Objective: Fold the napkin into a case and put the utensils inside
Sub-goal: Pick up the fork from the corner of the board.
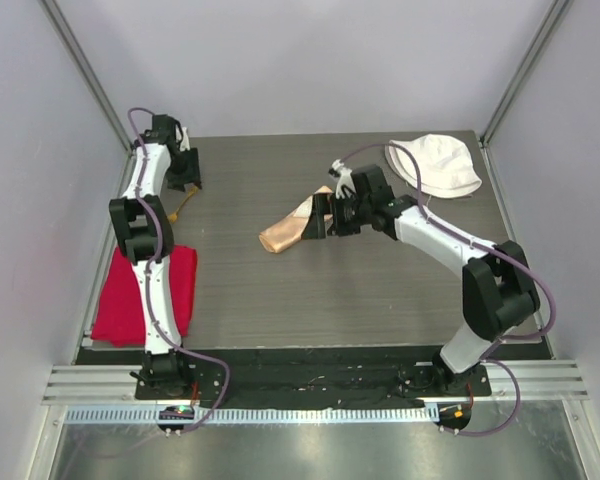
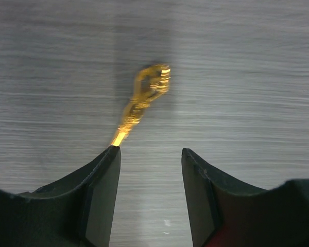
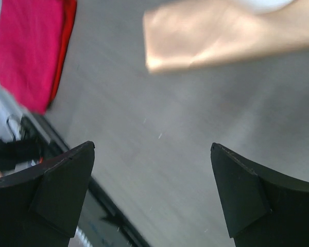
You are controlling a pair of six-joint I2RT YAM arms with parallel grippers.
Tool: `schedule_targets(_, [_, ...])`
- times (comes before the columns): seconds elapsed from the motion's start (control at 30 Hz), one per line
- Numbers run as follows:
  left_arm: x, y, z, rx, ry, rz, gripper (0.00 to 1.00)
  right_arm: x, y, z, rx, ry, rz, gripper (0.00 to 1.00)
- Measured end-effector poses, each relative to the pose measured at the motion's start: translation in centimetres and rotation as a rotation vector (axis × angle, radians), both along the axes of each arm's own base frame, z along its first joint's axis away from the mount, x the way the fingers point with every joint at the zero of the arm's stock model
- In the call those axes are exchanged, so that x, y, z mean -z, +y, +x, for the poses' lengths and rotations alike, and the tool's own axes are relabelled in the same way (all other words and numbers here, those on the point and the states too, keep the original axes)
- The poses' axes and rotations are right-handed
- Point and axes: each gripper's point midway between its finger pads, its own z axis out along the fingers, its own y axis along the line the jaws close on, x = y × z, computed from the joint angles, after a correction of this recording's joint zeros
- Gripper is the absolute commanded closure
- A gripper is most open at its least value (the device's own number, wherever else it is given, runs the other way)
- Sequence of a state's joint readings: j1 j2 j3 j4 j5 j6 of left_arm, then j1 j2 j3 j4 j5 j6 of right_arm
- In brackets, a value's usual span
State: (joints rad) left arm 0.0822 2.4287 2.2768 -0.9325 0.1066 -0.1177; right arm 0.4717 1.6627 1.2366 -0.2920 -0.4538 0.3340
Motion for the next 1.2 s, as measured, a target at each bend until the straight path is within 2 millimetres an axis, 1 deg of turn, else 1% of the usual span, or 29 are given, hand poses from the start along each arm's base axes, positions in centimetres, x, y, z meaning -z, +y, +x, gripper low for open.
schedule_targets(0.03, [1.1, 0.9, -0.4, 0.0, 0.03, 0.008, 0.45, 0.9, 0.4, -2.1, -0.032, 0.032, 0.007, 0.0])
schedule_targets(0.1, [2.8, 2.2, -1.1, -0.005, 0.08, 0.032, 0.45, 1.9, 0.5, -4.6, -0.069, 0.067, 0.01, 0.0])
schedule_targets(0.17, [4.0, 3.7, -1.9, -0.018, 0.119, 0.058, 0.44, 1.9, 0.0, -5.5, -0.073, 0.074, 0.008, 0.0])
schedule_targets(0.2, [4.5, 4.3, -2.1, -0.02, 0.128, 0.075, 0.44, 1.6, -0.2, -5.5, -0.072, 0.068, 0.012, 0.01])
schedule_targets(0.23, [4.5, 4.5, -2.3, -0.021, 0.129, 0.089, 0.45, 1.0, -0.3, -5.4, -0.07, 0.053, 0.02, 0.0])
schedule_targets(0.33, [4.7, 4.7, -2.5, -0.019, 0.126, 0.126, 0.55, -0.5, -0.6, -5.3, -0.067, 0.017, 0.042, 0.0])
schedule_targets(0.37, [4.7, 4.6, -2.6, -0.017, 0.125, 0.131, 0.65, -0.9, -0.7, -5.3, -0.067, 0.004, 0.048, 0.0])
schedule_targets(0.43, [4.8, 4.4, -2.7, -0.017, 0.125, 0.141, 0.74, -1.2, -0.7, -5.3, -0.069, -0.008, 0.05, 0.0])
schedule_targets(0.47, [4.8, 4.3, -2.8, -0.016, 0.125, 0.149, 0.82, -1.2, -0.7, -5.2, -0.067, -0.012, 0.046, 0.0])
schedule_targets(0.53, [4.9, 4.1, -3.2, -0.016, 0.123, 0.176, 0.88, -1.1, -0.9, -5.0, -0.059, -0.02, 0.035, 0.0])
schedule_targets(0.57, [4.9, 3.9, -3.3, -0.018, 0.123, 0.189, 0.96, -1.0, -1.0, -4.9, -0.054, -0.024, 0.03, 0.0])
schedule_targets(0.63, [4.9, 3.8, -3.6, -0.023, 0.125, 0.217, 1.0, -0.9, -1.2, -4.6, -0.04, -0.034, 0.016, 0.0])
schedule_targets(0.77, [4.7, 3.4, -3.6, -0.041, 0.128, 0.221, 1.0, -0.8, -1.4, -4.0, -0.021, -0.052, 0.002, 0.0])
schedule_targets(0.9, [4.5, 1.9, -3.8, -0.086, 0.132, 0.105, 1.0, -0.6, -0.7, -3.2, -0.028, -0.065, 0.022, 0.01])
schedule_targets(0.97, [4.4, 0.3, -4.1, -0.138, 0.127, 0.004, 1.0, 0.0, -0.1, -2.7, -0.029, -0.056, 0.036, 0.01])
schedule_targets(1.1, [3.6, -3.6, -7.1, -0.27, 0.125, -0.175, 1.0, 1.9, 1.7, -2.0, -0.004, 0.004, 0.061, 0.0])
schedule_targets(1.13, [3.0, -4.4, -7.8, -0.301, 0.107, -0.206, 1.0, 2.1, 2.2, -1.8, 0.005, 0.013, 0.07, 0.0])
schedule_targets(1.2, [1.6, -6.4, -10.2, -0.385, 0.055, -0.282, 1.0, 2.1, 3.8, -1.3, 0.027, 0.035, 0.1, 0.0])
